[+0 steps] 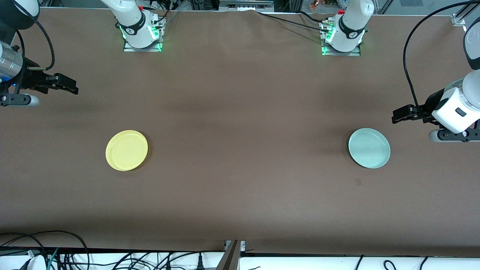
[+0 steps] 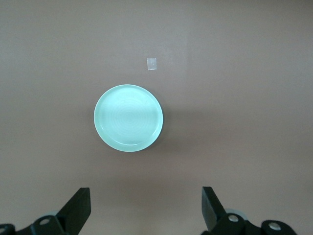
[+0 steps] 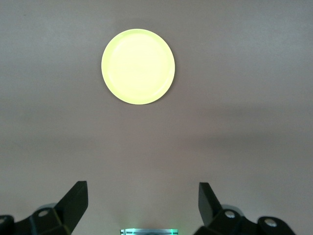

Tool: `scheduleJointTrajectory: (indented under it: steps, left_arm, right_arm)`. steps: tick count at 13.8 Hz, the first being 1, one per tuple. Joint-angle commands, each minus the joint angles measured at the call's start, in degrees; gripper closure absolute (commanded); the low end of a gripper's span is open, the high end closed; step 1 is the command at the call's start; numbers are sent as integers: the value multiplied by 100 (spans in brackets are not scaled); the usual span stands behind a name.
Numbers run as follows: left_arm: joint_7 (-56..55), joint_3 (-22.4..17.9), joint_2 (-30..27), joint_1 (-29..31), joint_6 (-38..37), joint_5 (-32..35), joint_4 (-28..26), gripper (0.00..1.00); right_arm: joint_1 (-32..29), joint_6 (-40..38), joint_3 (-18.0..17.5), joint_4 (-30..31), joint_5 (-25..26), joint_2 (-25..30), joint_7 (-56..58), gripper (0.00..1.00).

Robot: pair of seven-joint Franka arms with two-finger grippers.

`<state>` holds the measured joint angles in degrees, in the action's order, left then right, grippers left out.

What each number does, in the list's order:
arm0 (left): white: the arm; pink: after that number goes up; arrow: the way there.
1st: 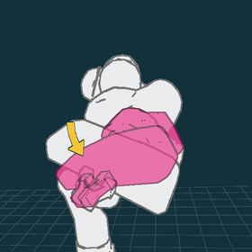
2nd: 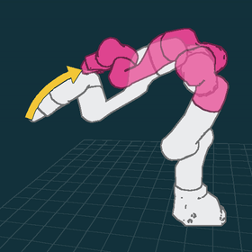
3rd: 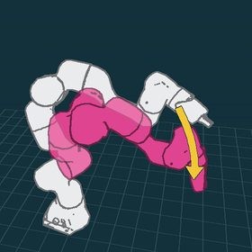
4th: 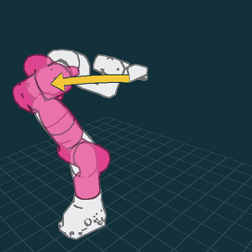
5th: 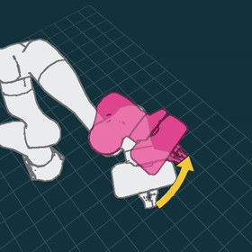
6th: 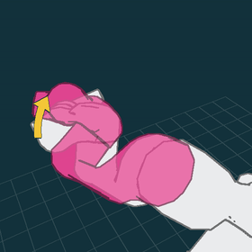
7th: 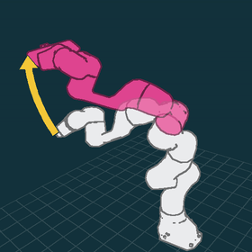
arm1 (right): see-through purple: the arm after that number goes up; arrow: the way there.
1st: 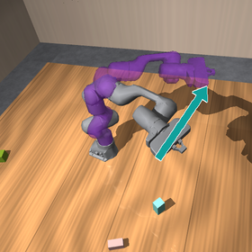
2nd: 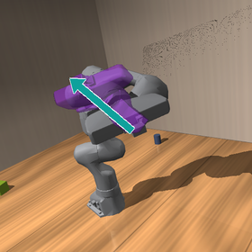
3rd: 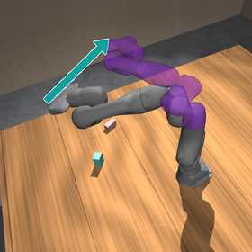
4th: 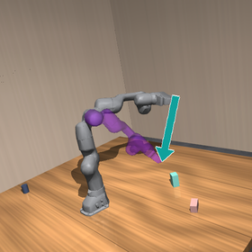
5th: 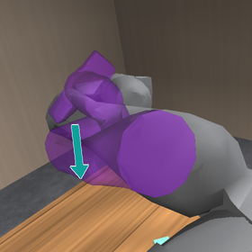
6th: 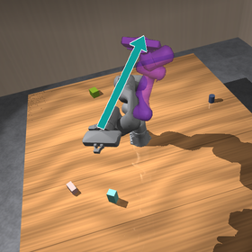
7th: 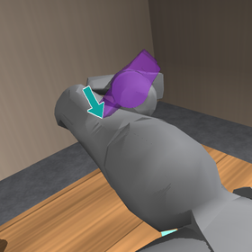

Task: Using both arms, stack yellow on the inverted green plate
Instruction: 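Move the left gripper toward the rim of the green plate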

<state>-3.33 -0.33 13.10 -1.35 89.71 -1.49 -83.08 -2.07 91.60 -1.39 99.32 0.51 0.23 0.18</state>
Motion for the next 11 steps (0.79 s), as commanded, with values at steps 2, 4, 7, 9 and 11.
scheduleJointTrajectory:
  steps: [2, 4, 7, 9, 11]
  left_arm:
    - [17, -11, 70, 12, -85, -203, 161, 0]
    - [26, -11, 79, 21, -85, -211, 152, 0]
    - [43, -20, 167, 143, -85, -281, 152, 0]
    - [157, -11, 254, 284, -77, -291, 152, 0]
    - [638, -11, 394, 590, -24, -474, 152, 0]
  right_arm:
    - [49, 42, 8, -133, 37, -14, -123, 0]
    - [40, 69, 8, -133, 29, -14, -123, 0]
    - [40, 42, 25, -124, 20, -14, -132, 0]
    - [40, 16, 25, -124, 20, -5, -132, 0]
    - [40, 16, 16, -124, 2, -14, -132, 0]
